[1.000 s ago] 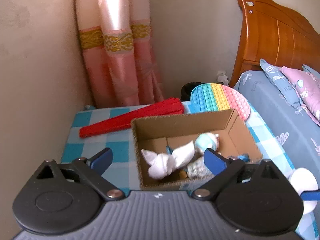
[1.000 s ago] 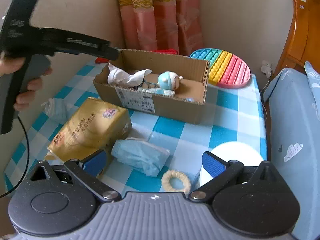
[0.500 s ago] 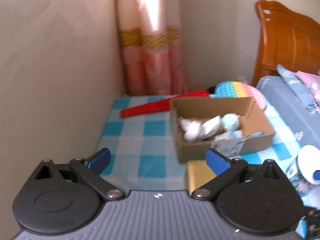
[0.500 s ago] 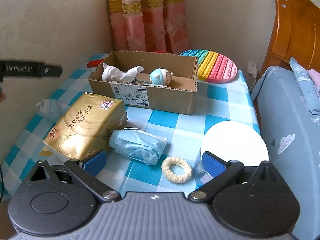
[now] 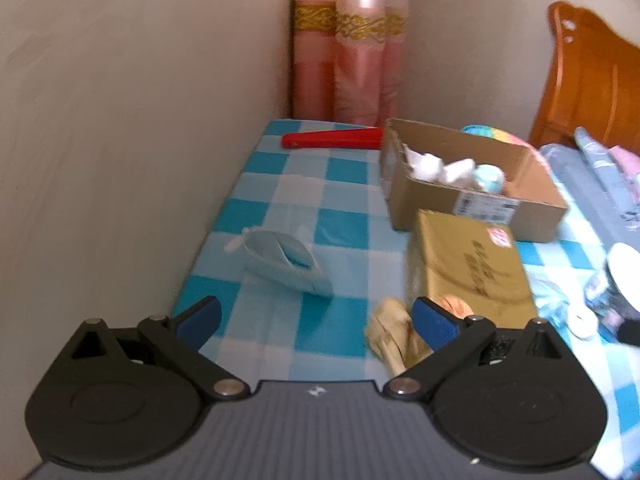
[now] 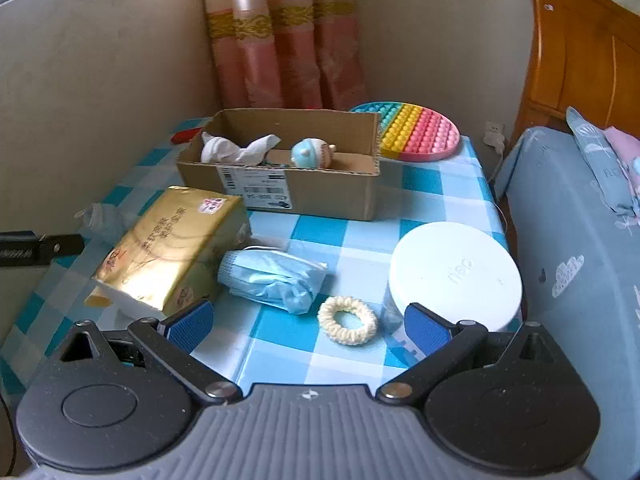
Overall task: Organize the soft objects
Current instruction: 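Move the open left gripper down to the crumpled yellow cloth on the table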
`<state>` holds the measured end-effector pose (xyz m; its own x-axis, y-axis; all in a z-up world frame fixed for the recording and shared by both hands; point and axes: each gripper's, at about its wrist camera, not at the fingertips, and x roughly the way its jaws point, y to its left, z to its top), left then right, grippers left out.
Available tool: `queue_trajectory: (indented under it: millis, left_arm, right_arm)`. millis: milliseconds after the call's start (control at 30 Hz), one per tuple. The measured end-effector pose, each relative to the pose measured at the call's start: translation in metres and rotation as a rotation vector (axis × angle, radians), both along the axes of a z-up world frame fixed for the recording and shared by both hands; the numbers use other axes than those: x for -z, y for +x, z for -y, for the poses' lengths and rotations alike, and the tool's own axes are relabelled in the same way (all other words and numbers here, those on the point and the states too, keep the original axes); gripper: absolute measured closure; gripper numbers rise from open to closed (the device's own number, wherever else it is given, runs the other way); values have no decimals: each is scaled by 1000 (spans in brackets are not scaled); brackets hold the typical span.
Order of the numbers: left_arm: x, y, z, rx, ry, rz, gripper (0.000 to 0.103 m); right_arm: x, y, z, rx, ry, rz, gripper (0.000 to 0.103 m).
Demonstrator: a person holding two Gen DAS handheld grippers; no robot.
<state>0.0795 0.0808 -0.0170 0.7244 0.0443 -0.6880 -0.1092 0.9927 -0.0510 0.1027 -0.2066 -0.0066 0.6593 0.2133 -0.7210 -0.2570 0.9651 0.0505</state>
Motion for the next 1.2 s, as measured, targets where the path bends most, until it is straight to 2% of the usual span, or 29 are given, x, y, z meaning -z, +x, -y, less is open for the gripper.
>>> queue_trajectory:
  millis: [100,200,367,500,567,733,900,933,967,1100,1167,1200]
  left_arm:
    - [5,-14,3,43,-10,-14,2]
    - [13,-21,7,69,24,-30,2]
    - [16,-29,11,128,11,9,3]
    - [20,-32,20,172,44,33,7]
    - [23,-31,23,181,48,26,21]
    - [30,-27,27,196,30,12,48]
    - [31,-24,30,203,28,25,54]
    - [31,-23,30,204,31,28,60]
    - [31,-23,31,207,32,31,70]
    - [34,-19,29,206,15,11,81]
    - [35,-19,29,210,8,10,93]
    - [35,-19,29,213,2,12,96]
  right_arm:
    - [1,-1,-4,-24,-9,5,0]
    - [2,-1,-7,-41,-7,5,0]
    - [2,-7,-13,-57,-25,9,0]
    - [4,-10,-15,-68,-26,6,0]
    - [4,-11,-18,-71,-34,5,0]
    - [6,-12,-27,-86,-46,0,0]
    - [8,-13,-32,-100,-47,-6,0]
    - [8,-13,-33,-101,-47,-7,0]
    - [8,-13,-33,-102,-47,-9,0]
    - [9,-12,-33,-103,-46,-12,0]
    - [9,-12,-33,-102,-45,-10,0]
    - [9,-12,-33,-103,-44,-9,0]
